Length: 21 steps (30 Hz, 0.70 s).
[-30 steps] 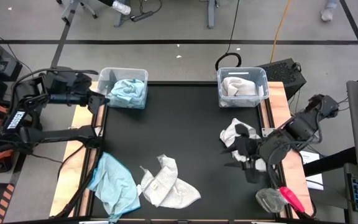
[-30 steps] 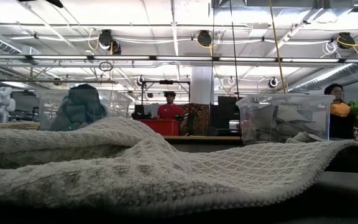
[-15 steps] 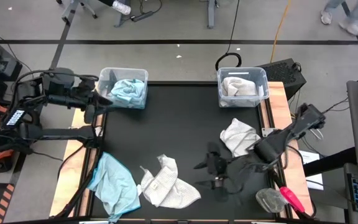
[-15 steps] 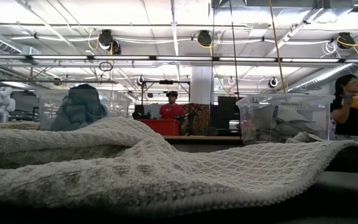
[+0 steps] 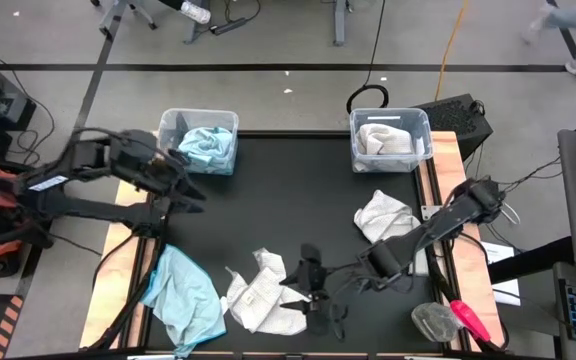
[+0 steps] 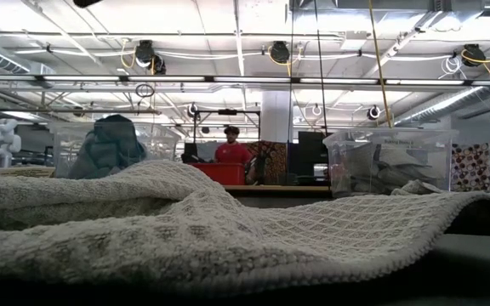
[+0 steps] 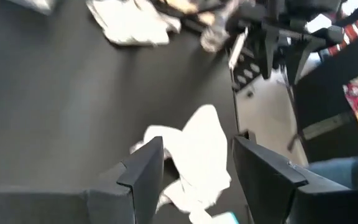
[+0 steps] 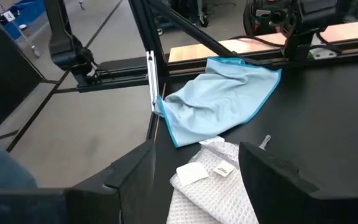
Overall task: Sort microfiber towel by color & place in baskets
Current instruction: Put the gray towel into the right transparent bin
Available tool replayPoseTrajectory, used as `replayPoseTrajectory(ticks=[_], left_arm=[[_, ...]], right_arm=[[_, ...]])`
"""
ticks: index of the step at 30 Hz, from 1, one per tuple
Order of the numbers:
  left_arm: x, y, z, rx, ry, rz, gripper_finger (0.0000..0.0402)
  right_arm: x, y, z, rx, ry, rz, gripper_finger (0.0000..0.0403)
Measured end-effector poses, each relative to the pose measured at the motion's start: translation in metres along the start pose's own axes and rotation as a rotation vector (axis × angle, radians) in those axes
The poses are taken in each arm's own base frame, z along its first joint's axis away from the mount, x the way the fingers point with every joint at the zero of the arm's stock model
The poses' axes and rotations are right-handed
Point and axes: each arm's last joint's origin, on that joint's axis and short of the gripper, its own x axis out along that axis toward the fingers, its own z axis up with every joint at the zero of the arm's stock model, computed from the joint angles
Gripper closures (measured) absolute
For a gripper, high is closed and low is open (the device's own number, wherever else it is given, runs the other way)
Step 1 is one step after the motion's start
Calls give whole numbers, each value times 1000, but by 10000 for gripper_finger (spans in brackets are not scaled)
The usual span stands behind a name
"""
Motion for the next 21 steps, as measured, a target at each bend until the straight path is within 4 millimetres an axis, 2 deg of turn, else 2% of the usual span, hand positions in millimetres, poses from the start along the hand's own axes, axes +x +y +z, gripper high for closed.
replayPoseTrajectory(ticks=[8, 15, 21], left_arm=[[46, 0, -23, 19, 162, -94, 203], [82, -16, -29, 86, 215, -179, 203], [114, -32, -40, 144, 322, -173, 203]], right_arm=[[23, -2, -16, -46, 53, -4, 181], [33, -3, -25, -117, 86, -13, 181], [34, -6, -26, -141, 107, -29, 181]])
